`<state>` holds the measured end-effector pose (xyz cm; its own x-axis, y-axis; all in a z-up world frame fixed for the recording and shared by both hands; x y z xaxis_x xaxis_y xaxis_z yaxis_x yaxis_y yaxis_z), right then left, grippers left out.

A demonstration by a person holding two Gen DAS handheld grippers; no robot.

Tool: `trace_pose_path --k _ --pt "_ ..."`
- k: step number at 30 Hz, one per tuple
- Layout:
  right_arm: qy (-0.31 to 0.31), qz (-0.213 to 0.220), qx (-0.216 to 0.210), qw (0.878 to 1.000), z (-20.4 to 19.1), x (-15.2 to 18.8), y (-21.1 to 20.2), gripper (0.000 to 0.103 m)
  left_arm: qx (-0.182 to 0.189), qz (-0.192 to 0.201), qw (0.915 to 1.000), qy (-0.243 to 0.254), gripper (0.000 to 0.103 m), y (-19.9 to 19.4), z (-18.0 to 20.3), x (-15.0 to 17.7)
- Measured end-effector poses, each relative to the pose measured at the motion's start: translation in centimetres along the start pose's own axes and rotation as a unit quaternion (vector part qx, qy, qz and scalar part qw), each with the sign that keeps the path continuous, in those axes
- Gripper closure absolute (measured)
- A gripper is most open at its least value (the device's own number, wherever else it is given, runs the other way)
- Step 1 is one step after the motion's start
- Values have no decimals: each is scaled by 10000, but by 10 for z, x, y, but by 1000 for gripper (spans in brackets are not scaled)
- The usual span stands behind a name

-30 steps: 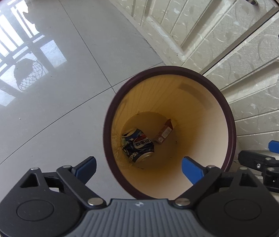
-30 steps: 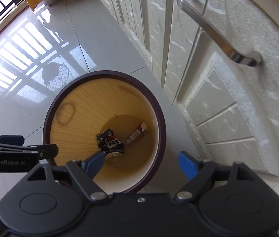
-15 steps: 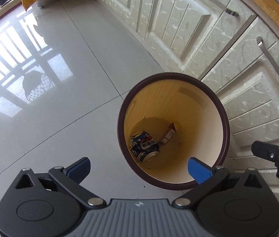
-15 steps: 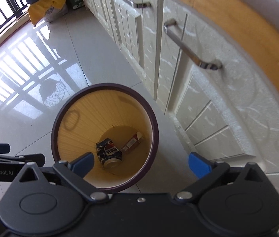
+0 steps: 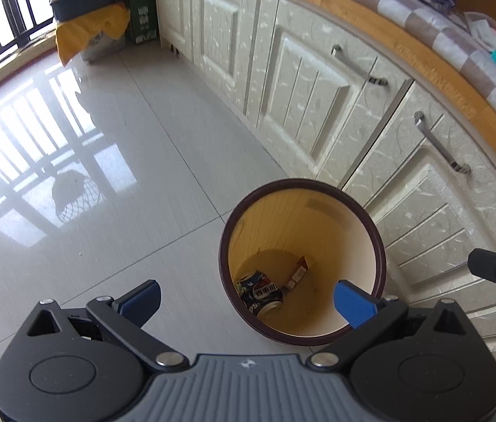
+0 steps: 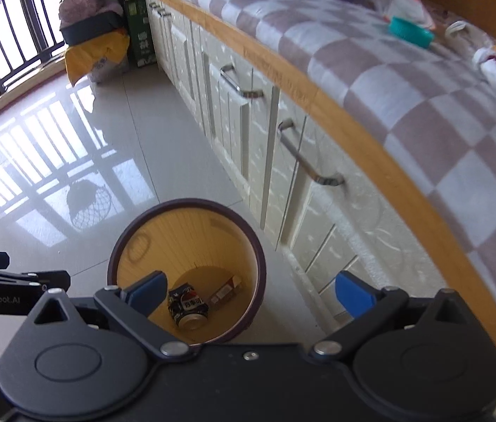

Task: Collect trash
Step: 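Raise both tools from the wastebasket back toward the bench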

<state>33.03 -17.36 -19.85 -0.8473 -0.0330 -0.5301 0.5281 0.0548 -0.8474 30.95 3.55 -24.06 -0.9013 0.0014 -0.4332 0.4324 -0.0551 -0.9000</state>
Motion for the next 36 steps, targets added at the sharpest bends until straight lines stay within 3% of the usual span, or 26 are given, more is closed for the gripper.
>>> trace_pose_path --k 9,19,36 --pt "144 789 75 9968 10 -16 -52 0 96 740 9972 -10 0 -48 9 -17" --pt "298 1745 263 9838 35 -44 -115 0 264 1506 9882 -35 0 -98 22 -40" --pt "286 2820 683 9565 75 -98 -194 0 639 2820 9561 474 0 -179 87 -115"
Point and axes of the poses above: each gripper's, at about its wrist camera, not at the fingertips, and y roughly the way its jaws point, z to its right, x to its underside, the point moved 9 cm from there along y, roughly the way its jaws point, and after that the axes turned 3 degrees about y, right-handed, at the moved point
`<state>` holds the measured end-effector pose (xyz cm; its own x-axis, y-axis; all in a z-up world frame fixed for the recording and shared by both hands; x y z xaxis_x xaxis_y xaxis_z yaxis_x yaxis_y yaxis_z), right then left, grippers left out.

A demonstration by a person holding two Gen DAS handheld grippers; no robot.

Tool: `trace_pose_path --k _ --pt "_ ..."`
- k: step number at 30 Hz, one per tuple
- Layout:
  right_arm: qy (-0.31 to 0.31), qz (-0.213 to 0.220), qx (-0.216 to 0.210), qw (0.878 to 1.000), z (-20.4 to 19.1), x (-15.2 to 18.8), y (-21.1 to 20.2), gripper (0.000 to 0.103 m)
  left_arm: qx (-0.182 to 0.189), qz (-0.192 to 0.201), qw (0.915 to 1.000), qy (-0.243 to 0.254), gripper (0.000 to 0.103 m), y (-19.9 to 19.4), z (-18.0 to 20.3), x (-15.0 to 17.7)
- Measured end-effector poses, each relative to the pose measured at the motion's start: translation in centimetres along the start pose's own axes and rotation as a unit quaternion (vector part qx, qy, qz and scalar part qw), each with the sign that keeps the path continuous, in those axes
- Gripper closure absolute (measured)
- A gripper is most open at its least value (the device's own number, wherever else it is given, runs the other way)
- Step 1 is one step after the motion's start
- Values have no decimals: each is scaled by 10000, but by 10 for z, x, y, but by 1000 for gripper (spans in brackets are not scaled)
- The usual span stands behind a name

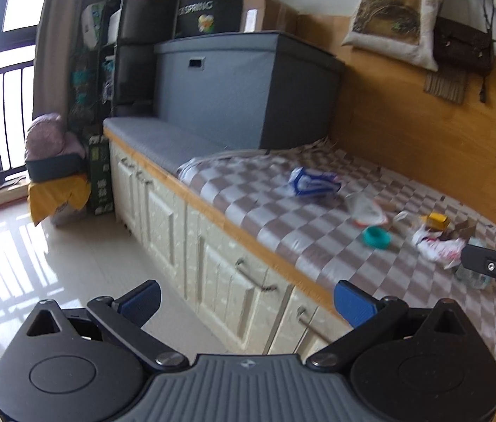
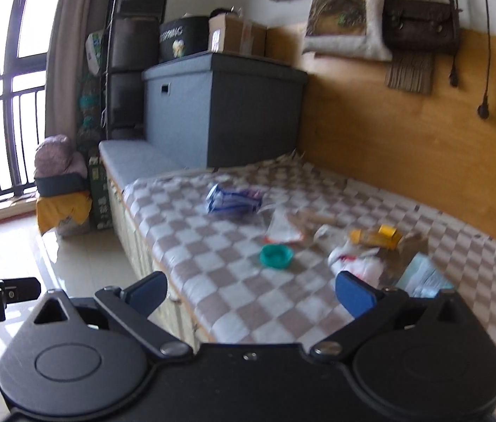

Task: Collect trash
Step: 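Raise both tools from the wastebasket back toward the bench, then grasp the plastic bottle with the right tool while the left tool grasps the white bag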

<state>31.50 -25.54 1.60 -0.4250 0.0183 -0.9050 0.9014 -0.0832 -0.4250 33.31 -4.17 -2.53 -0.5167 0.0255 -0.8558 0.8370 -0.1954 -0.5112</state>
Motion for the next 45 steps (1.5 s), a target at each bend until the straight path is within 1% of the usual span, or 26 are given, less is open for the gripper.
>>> trace_pose_path --k 7,10,12,14,18,23,28,31,34,38,42,45 --pt "98 345 162 9992 24 -38 5 0 183 327 9992 162 0 12 34 -40" --pt "177 481 308 9982 41 -51 11 0 245 488 9982 258 0 19 52 -52" --pt "258 555 319 9976 52 -57 16 0 281 543 9976 319 0 25 64 -56" --pt "325 570 365 9972 65 -58 23 0 365 564 9971 364 0 33 77 -59" --pt "433 581 591 9956 94 -56 40 0 500 613 9958 457 0 52 103 -65" --pt "560 567 833 9933 135 -48 57 0 610 629 9943 613 0 77 138 -69" --pt "754 467 1110 9899 176 -36 69 0 755 677 9929 626 0 98 173 -74" --pt "918 421 1247 9870 201 -29 75 0 910 586 9925 568 0 113 193 -74" --pt "1076 388 1342 9843 224 -18 82 0 1059 390 9923 513 0 130 210 -70" --pt "1232 231 1396 9822 247 2 95 0 1278 92 9903 534 0 151 231 -60" --pt "1235 19 1345 9832 257 21 112 0 1573 -246 9866 345 0 169 248 -49" --pt "1006 -154 1206 9875 252 32 124 0 1741 -560 9831 30 0 184 256 -45"
Point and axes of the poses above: each gripper's, at about its wrist camera, not at the fingertips, and y roughly the way its jaws point, z to its right, x to its underside, the point moved 9 cm from there along y, roughly the way its jaws point, and after that the axes turned 3 degrees about y, right-handed, at the moved point
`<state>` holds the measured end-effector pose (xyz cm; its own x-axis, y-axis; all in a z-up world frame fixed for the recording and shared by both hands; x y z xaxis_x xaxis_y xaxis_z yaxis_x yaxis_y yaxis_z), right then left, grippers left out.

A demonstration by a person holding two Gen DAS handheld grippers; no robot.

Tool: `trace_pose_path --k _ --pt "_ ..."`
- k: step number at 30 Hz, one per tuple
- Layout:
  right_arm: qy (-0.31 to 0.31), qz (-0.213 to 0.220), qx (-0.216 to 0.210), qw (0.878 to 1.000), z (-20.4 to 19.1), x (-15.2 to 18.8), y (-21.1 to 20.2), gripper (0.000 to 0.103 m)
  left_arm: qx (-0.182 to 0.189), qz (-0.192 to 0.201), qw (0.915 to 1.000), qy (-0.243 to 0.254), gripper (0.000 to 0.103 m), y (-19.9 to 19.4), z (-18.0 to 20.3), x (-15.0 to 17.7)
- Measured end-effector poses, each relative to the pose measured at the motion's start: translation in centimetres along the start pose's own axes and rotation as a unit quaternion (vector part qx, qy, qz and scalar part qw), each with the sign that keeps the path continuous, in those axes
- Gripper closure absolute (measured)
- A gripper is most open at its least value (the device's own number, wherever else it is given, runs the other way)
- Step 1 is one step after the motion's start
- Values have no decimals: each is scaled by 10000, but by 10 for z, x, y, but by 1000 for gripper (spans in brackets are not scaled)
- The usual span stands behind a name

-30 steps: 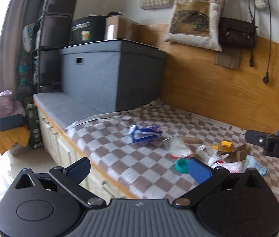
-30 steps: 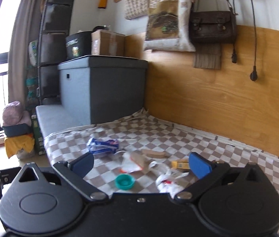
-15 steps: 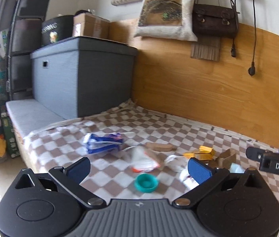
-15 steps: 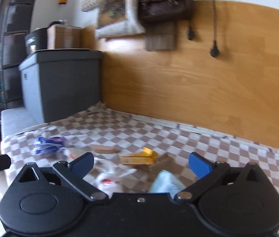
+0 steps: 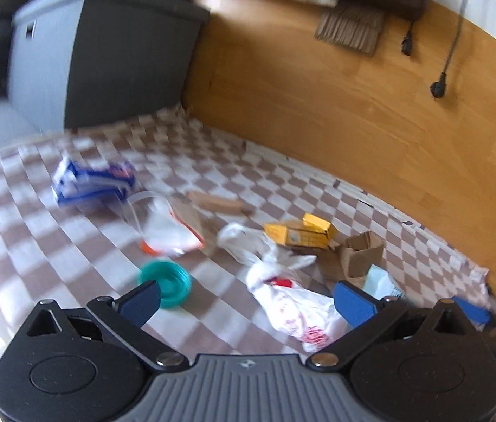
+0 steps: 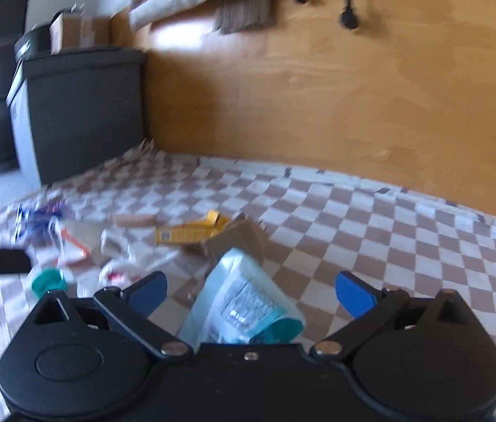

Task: Collect trash
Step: 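Grasp the plastic bottle with the right tool while the left tool grasps the white bag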

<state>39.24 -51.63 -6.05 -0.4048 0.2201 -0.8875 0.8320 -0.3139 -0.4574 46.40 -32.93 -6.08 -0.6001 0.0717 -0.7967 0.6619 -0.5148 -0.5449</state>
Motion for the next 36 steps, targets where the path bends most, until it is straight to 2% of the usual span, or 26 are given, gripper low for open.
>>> trace_pose_path --k 6,9,16,19,22,24,27,34,36 --pt "-251 -245 -219 9991 -11 11 13 0 201 -565 9947 -831 3 35 0 0" --pt "-40 -332 -231 9992 -4 11 16 0 84 -782 9928 -903 7 54 2 -2" --pt "1143 -595 -189 9915 40 12 18 0 25 -1437 9865 -783 13 89 25 14" --pt "1687 -638 -140 9835 63 14 14 6 -6 -1702 9824 -771 23 100 34 30" --pt "2286 -607 -260 9713 85 17 7 12 -198 -1576 9870 -261 29 102 44 35" --pt "2710 -635 -354 9598 97 21 4 16 -286 -1488 9884 -98 47 102 45 37" --pt "3336 -752 -517 9383 108 30 4 25 -316 -1435 9891 -32 61 100 42 36" --pt "4272 -1116 -1121 8902 104 44 10 45 -75 -974 9944 413 63 91 56 17" --pt "4451 -1198 -1282 8781 101 47 11 46 38 -884 9949 486 63 91 63 12"
Point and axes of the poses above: each gripper's, at about its wrist camera, not at the fingertips, and y roughly the way its jaws point, z to its right, x to its underside, the point moved 9 cm from there along y, roughly the way its jaws point, and after that the axes turned 3 degrees about y, right-handed, at the moved point
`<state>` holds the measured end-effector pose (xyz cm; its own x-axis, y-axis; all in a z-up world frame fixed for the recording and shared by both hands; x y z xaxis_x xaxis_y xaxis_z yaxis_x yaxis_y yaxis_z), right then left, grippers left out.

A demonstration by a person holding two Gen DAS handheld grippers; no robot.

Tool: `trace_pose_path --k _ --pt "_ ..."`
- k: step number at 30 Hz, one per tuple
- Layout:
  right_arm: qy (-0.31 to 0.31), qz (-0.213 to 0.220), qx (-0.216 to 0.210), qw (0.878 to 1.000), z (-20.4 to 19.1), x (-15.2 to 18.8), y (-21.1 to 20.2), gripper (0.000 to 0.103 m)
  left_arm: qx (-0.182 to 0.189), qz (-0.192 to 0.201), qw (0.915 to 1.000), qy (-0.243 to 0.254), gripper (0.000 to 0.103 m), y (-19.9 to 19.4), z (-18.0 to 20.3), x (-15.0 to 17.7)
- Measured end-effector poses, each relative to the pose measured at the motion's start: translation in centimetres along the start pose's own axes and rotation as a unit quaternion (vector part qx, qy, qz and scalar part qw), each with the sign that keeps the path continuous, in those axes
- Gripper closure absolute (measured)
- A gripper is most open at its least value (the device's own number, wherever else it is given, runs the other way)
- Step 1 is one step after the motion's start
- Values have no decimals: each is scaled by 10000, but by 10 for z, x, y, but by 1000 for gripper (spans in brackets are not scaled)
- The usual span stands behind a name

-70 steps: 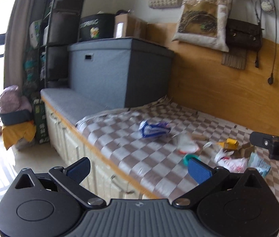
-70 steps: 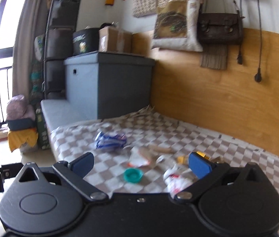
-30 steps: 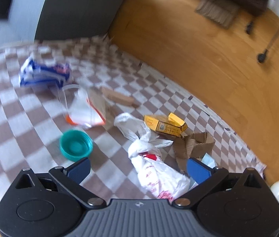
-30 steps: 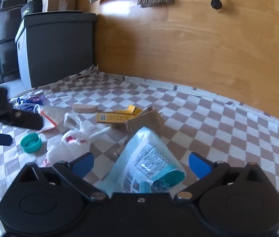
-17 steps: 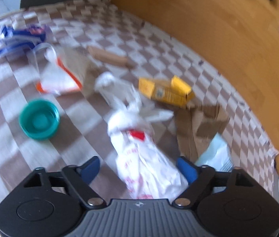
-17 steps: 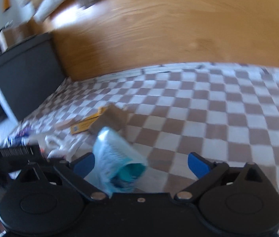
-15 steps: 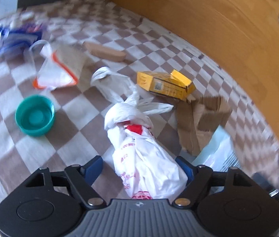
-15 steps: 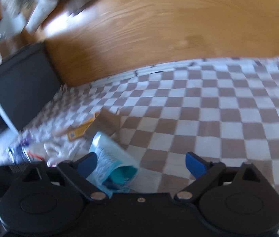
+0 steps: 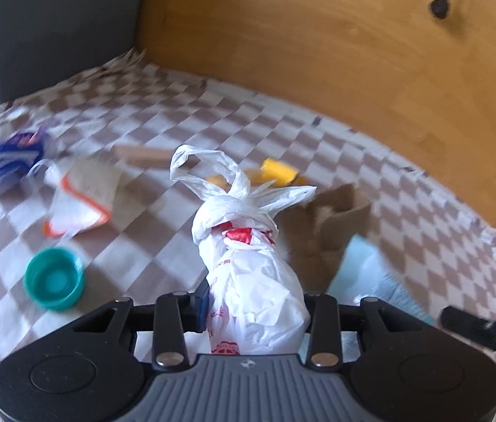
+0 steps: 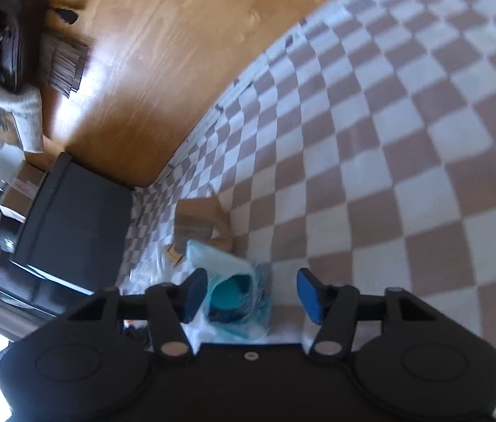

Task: Collect trash
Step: 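Grasp the plastic bottle with the right tool while the left tool grasps the white bag, then lift the bottle and white bag off the bench with both tools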

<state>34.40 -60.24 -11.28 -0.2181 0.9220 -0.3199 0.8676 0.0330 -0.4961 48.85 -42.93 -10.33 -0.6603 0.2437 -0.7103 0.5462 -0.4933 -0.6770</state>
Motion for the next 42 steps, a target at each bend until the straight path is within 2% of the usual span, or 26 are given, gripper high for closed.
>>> trace_pose_path --k 4,10,16,20,25,30,34,38,42 --pt "124 -43 -121 9998 -4 3 -1 49 101 87 9999 104 63 5 13 -4" --pt "366 -61 -569 9977 -13 2 -4 54 231 29 9996 154 63 19 26 -2" --pt "654 -180 -717 9951 -14 4 6 60 312 4 9992 251 63 28 32 4" --pt "615 -50 -690 9957 -18 3 10 61 351 6 9987 364 63 31 35 7" --pt "472 116 -340 9982 -15 3 22 68 336 -5 9986 418 63 33 36 11" --pt "40 211 -16 9998 -15 6 25 81 346 -12 9985 434 63 29 32 15" --pt "-304 216 -60 9993 -24 9 22 95 264 35 9988 401 63 19 25 16" --pt "-804 325 -130 9961 -40 13 13 98 170 116 9994 274 63 1 11 13" --pt "-1534 487 -154 9868 -64 24 1 99 14 317 9991 298 63 -24 -4 5"
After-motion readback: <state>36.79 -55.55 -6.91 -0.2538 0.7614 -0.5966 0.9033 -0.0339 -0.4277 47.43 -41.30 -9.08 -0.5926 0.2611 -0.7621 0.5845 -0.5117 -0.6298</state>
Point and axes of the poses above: each gripper's, at about its wrist camera, not at the fingertips, and y roughly the way its jaws point, z to its right, x to its underside, the point moved 9 cm from there along y, roughly the way its jaws point, and after that the axes turned 3 degrees about y, right-handed, at the moved point
